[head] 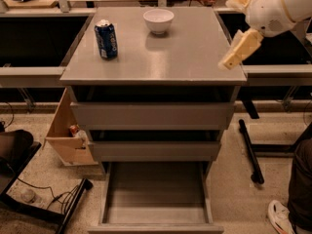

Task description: Place pepsi can into bottom drawer

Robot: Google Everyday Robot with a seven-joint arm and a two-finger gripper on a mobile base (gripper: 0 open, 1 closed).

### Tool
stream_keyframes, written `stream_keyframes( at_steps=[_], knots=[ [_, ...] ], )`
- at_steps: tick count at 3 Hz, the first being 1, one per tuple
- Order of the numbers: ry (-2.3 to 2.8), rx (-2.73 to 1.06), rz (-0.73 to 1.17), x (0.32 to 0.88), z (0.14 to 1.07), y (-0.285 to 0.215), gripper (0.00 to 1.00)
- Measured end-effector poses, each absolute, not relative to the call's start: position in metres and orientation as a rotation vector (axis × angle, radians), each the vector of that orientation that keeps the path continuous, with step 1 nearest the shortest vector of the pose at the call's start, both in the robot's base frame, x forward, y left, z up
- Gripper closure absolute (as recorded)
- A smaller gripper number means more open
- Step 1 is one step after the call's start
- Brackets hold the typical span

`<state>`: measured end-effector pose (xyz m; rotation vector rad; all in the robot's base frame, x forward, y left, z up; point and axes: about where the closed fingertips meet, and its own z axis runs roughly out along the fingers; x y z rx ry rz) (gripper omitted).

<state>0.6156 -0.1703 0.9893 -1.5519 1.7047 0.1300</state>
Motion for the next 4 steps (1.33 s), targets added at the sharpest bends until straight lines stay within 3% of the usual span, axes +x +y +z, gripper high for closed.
stream_keyframes(
  at_steps=[1, 3, 4],
  knots=[
    [1.528, -1.428, 0.280, 0.680, 0.987, -0.139, 0.00],
    [1.523, -1.403, 0.307, 0.692, 0.979, -0.141, 0.00],
    [1.479, -1.411, 0.370, 0.713, 0.975, -0.114, 0.00]
  ],
)
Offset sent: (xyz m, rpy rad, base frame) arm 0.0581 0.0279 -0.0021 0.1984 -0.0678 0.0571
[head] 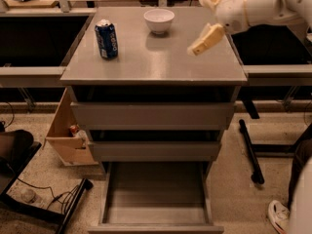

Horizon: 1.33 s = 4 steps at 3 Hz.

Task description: Place pepsi can into bottom drawer

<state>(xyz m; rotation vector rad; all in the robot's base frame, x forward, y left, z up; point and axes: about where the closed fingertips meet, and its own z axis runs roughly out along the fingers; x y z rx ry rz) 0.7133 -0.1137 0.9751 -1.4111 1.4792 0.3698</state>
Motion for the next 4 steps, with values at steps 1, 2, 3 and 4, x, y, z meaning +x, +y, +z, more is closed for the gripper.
stream_keyframes(
  at_steps=[1, 2, 3, 4],
  knots=[
    [1.426, -1.393, 0.516, 0.747, 0.952, -0.045, 0.00],
    [1.430, -1.330, 0.640, 0.765, 0.938, 0.016, 0.00],
    [1.480, -1.261, 0.698, 0.773, 0.927, 0.056, 0.00],
    [1.500, -1.186, 0.746, 0.783, 0.919, 0.089, 0.00]
  ],
)
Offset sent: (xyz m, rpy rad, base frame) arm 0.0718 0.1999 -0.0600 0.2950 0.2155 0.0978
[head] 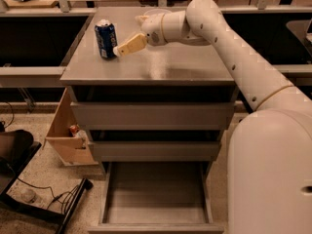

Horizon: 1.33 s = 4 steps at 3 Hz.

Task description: Place pepsi can into bottom drawer

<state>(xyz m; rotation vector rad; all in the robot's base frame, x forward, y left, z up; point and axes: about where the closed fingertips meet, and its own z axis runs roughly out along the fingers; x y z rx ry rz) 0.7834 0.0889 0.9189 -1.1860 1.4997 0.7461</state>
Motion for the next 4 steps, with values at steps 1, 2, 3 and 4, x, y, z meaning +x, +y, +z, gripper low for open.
stream_keyframes(
  at_steps=[1, 2, 3, 4],
  knots=[
    [1.472, -1.144, 0.771, 0.796, 0.921, 0.114, 0.00],
    [1.444, -1.126, 0.766, 0.808, 0.927, 0.128, 0.00],
    [1.436, -1.114, 0.763, 0.816, 0.929, 0.137, 0.00],
    [1.438, -1.102, 0.814, 0.822, 0.921, 0.156, 0.00]
  ],
)
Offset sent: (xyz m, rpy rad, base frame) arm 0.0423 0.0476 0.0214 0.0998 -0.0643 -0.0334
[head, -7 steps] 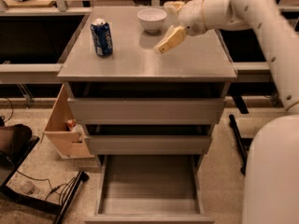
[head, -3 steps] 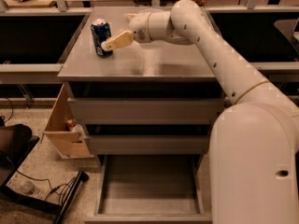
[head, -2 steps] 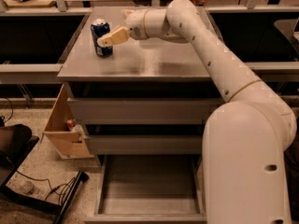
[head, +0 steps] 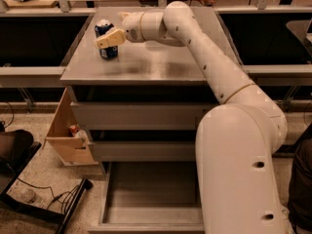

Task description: Place pepsi can into bottom drawer

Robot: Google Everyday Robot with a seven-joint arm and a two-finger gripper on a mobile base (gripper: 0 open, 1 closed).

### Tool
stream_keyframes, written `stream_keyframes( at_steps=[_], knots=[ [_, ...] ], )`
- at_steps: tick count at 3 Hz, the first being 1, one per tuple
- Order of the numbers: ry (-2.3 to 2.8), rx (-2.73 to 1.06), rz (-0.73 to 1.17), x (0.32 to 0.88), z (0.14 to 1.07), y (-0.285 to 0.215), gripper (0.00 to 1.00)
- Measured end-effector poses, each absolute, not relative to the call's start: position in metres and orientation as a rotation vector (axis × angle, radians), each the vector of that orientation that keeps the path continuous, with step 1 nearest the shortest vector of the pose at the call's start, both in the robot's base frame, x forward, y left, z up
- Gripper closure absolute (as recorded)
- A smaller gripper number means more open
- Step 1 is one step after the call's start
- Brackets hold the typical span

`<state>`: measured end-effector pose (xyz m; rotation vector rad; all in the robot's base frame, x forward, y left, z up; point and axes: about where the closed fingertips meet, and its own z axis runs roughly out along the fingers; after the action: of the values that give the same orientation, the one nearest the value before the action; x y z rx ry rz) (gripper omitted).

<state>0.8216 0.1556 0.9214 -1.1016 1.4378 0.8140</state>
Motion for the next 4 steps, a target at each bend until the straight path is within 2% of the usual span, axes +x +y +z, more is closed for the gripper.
stream_keyframes(
  at_steps=[2, 4],
  knots=[
    [1.408, -1.091, 0.909, 0.821, 0.915, 0.189, 0.41],
    [1.408, -1.090, 0.909, 0.822, 0.915, 0.189, 0.87]
  ],
)
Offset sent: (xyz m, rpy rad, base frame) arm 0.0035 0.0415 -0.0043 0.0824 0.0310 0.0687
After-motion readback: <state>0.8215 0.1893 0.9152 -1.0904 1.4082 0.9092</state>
